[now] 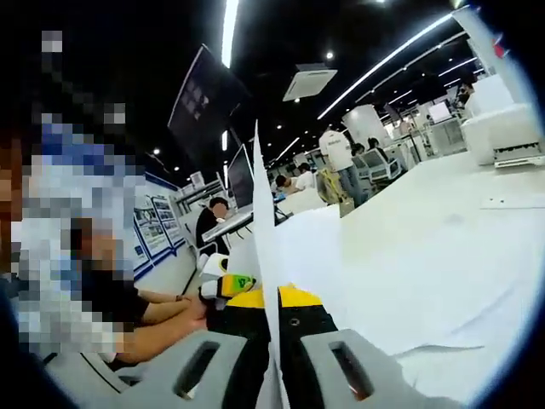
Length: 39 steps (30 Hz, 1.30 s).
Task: Organize the stack of printing papers by aligning and flattening the scattered papers on the table
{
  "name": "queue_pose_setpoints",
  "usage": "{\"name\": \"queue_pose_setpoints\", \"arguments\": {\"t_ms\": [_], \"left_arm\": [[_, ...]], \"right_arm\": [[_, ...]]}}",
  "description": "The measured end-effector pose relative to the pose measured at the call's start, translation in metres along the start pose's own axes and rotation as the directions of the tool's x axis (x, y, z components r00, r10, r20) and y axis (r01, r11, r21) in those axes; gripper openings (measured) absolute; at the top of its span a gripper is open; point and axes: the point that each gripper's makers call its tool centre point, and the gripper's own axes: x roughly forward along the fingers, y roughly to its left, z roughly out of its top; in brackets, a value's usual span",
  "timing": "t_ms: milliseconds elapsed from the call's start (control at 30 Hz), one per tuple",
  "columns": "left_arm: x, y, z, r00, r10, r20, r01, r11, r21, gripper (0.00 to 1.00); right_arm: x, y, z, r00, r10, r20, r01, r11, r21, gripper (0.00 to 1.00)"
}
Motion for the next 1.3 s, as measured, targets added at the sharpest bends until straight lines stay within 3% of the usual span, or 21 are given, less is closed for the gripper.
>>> {"name": "queue_pose_setpoints", "arguments": {"t_ms": [867,1300], "left_arm": [[0.001,-0.003,-0.003,1.0,0.0,0.002,0.0,1.0,0.001,0.16],[0.0,-0.004,0.001,1.0,-0.018,0.009,0.018,1.0,0.002,0.16]], "right_arm": [[0.023,0.018,-0.015,0.998,0.058,-0.029,-0.057,0.998,0.04,0.0],[0.026,0.014,-0.019,0.997,0.068,-0.045,-0.065,0.996,0.067,0.0]]}}
